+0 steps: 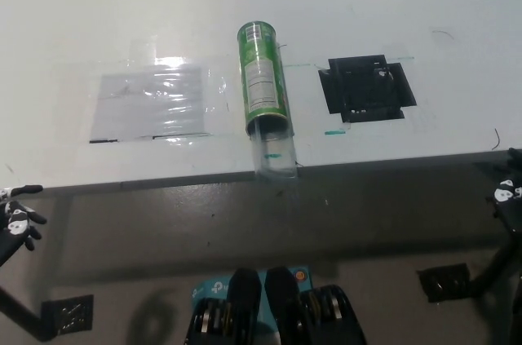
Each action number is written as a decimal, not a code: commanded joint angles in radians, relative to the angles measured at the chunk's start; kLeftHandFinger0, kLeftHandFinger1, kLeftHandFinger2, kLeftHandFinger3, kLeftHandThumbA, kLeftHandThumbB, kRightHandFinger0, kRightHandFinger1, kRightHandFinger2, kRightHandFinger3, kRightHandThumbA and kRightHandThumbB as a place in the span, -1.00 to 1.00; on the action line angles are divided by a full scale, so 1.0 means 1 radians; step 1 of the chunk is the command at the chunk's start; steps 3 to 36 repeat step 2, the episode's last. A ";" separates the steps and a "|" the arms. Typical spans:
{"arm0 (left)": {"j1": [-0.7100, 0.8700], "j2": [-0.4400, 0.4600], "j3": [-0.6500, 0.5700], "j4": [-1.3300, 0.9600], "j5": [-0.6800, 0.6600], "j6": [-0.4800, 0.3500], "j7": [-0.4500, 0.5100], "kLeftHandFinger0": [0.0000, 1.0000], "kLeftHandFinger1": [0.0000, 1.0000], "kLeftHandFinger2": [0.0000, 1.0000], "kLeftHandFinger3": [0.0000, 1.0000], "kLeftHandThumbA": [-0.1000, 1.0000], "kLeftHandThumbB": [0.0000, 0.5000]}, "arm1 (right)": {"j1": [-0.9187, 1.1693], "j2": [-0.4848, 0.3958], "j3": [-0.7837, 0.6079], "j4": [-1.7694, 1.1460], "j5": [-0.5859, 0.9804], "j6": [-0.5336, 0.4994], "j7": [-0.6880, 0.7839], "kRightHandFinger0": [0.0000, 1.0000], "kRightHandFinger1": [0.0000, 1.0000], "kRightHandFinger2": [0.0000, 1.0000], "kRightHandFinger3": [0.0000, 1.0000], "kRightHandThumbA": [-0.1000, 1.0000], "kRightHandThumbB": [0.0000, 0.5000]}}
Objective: The robot uses its right hand finger to pull out the chips tray kept inside a container in the middle of the desk
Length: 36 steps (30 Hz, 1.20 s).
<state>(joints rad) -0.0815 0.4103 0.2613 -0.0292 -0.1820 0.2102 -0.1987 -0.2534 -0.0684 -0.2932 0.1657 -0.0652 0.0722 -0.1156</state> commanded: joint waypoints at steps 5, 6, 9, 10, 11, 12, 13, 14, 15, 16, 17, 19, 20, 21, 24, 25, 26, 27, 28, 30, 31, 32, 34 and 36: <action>-0.022 0.022 0.007 -0.013 0.000 -0.033 0.003 -0.43 -0.38 -0.24 0.22 -1.00 -0.62 | -0.040 -0.012 0.009 -0.016 0.010 -0.030 -0.028 -0.67 -0.40 0.22 0.57 -1.00 -0.24; -0.022 0.022 0.007 -0.013 0.000 -0.033 0.003 -0.43 -0.38 -0.24 0.22 -1.00 -0.62 | -0.040 -0.012 0.009 -0.016 0.010 -0.030 -0.028 -0.67 -0.40 0.22 0.57 -1.00 -0.24; -0.022 0.022 0.007 -0.013 0.000 -0.033 0.003 -0.43 -0.38 -0.24 0.22 -1.00 -0.62 | -0.040 -0.012 0.009 -0.016 0.010 -0.030 -0.028 -0.67 -0.40 0.22 0.57 -1.00 -0.24; -0.022 0.022 0.007 -0.013 0.000 -0.033 0.003 -0.43 -0.38 -0.24 0.22 -1.00 -0.62 | -0.040 -0.012 0.009 -0.016 0.010 -0.030 -0.028 -0.67 -0.40 0.22 0.57 -1.00 -0.24; -0.022 0.022 0.007 -0.013 0.000 -0.033 0.003 -0.43 -0.38 -0.24 0.22 -1.00 -0.62 | -0.040 -0.012 0.009 -0.016 0.010 -0.030 -0.028 -0.67 -0.40 0.22 0.57 -1.00 -0.24; -0.022 0.022 0.007 -0.013 0.000 -0.033 0.003 -0.43 -0.38 -0.24 0.22 -1.00 -0.62 | -0.040 -0.012 0.009 -0.016 0.010 -0.030 -0.028 -0.67 -0.40 0.22 0.57 -1.00 -0.24; -0.022 0.022 0.007 -0.013 0.000 -0.033 0.003 -0.43 -0.38 -0.24 0.22 -1.00 -0.62 | -0.040 -0.012 0.009 -0.016 0.010 -0.030 -0.028 -0.67 -0.40 0.22 0.57 -1.00 -0.24; -0.022 0.022 0.007 -0.013 0.000 -0.033 0.003 -0.43 -0.38 -0.24 0.22 -1.00 -0.62 | -0.040 -0.012 0.009 -0.016 0.010 -0.030 -0.028 -0.67 -0.40 0.22 0.57 -1.00 -0.24; -0.022 0.022 0.007 -0.013 0.000 -0.033 0.003 -0.43 -0.38 -0.24 0.22 -1.00 -0.62 | -0.040 -0.012 0.009 -0.016 0.010 -0.030 -0.028 -0.67 -0.40 0.22 0.57 -1.00 -0.24; -0.022 0.022 0.007 -0.013 0.000 -0.033 0.003 -0.43 -0.38 -0.24 0.22 -1.00 -0.62 | -0.040 -0.012 0.009 -0.016 0.010 -0.030 -0.028 -0.67 -0.40 0.22 0.57 -1.00 -0.24; -0.022 0.022 0.007 -0.013 0.000 -0.033 0.003 -0.43 -0.38 -0.24 0.22 -1.00 -0.62 | -0.040 -0.012 0.009 -0.016 0.010 -0.030 -0.028 -0.67 -0.40 0.22 0.57 -1.00 -0.24; -0.022 0.022 0.007 -0.013 0.000 -0.033 0.003 -0.43 -0.38 -0.24 0.22 -1.00 -0.62 | -0.040 -0.012 0.009 -0.016 0.010 -0.030 -0.028 -0.67 -0.40 0.22 0.57 -1.00 -0.24; -0.022 0.022 0.007 -0.013 0.000 -0.033 0.003 -0.43 -0.38 -0.24 0.22 -1.00 -0.62 | -0.040 -0.012 0.009 -0.016 0.010 -0.030 -0.028 -0.67 -0.40 0.22 0.57 -1.00 -0.24; -0.022 0.022 0.007 -0.013 0.000 -0.033 0.003 -0.43 -0.38 -0.24 0.22 -1.00 -0.62 | -0.040 -0.012 0.009 -0.016 0.010 -0.030 -0.028 -0.67 -0.40 0.22 0.57 -1.00 -0.24; -0.022 0.022 0.007 -0.013 0.000 -0.033 0.003 -0.43 -0.38 -0.24 0.22 -1.00 -0.62 | -0.040 -0.012 0.009 -0.016 0.010 -0.030 -0.028 -0.67 -0.40 0.22 0.57 -1.00 -0.24; -0.022 0.022 0.007 -0.013 0.000 -0.033 0.003 -0.43 -0.38 -0.24 0.22 -1.00 -0.62 | -0.040 -0.012 0.009 -0.016 0.010 -0.030 -0.028 -0.67 -0.40 0.22 0.57 -1.00 -0.24; -0.022 0.022 0.007 -0.013 0.000 -0.033 0.003 -0.43 -0.38 -0.24 0.22 -1.00 -0.62 | -0.040 -0.012 0.009 -0.016 0.010 -0.030 -0.028 -0.67 -0.40 0.22 0.57 -1.00 -0.24; -0.022 0.022 0.007 -0.013 0.000 -0.033 0.003 -0.43 -0.38 -0.24 0.22 -1.00 -0.62 | -0.040 -0.012 0.009 -0.016 0.010 -0.030 -0.028 -0.67 -0.40 0.22 0.57 -1.00 -0.24; -0.022 0.022 0.007 -0.013 0.000 -0.033 0.003 -0.43 -0.38 -0.24 0.22 -1.00 -0.62 | -0.040 -0.012 0.009 -0.016 0.010 -0.030 -0.028 -0.67 -0.40 0.22 0.57 -1.00 -0.24; -0.022 0.022 0.007 -0.013 0.000 -0.033 0.003 -0.43 -0.38 -0.24 0.22 -1.00 -0.62 | -0.040 -0.012 0.009 -0.016 0.010 -0.030 -0.028 -0.67 -0.40 0.22 0.57 -1.00 -0.24; -0.022 0.022 0.007 -0.013 0.000 -0.033 0.003 -0.43 -0.38 -0.24 0.22 -1.00 -0.62 | -0.040 -0.012 0.009 -0.016 0.010 -0.030 -0.028 -0.67 -0.40 0.22 0.57 -1.00 -0.24; -0.022 0.022 0.007 -0.013 0.000 -0.033 0.003 -0.43 -0.38 -0.24 0.22 -1.00 -0.62 | -0.040 -0.012 0.009 -0.016 0.010 -0.030 -0.028 -0.67 -0.40 0.22 0.57 -1.00 -0.24; -0.022 0.022 0.007 -0.013 0.000 -0.033 0.003 -0.43 -0.38 -0.24 0.22 -1.00 -0.62 | -0.040 -0.012 0.009 -0.016 0.010 -0.030 -0.028 -0.67 -0.40 0.22 0.57 -1.00 -0.24; -0.022 0.022 0.007 -0.013 0.000 -0.033 0.003 -0.43 -0.38 -0.24 0.22 -1.00 -0.62 | -0.040 -0.012 0.009 -0.016 0.010 -0.030 -0.028 -0.67 -0.40 0.22 0.57 -1.00 -0.24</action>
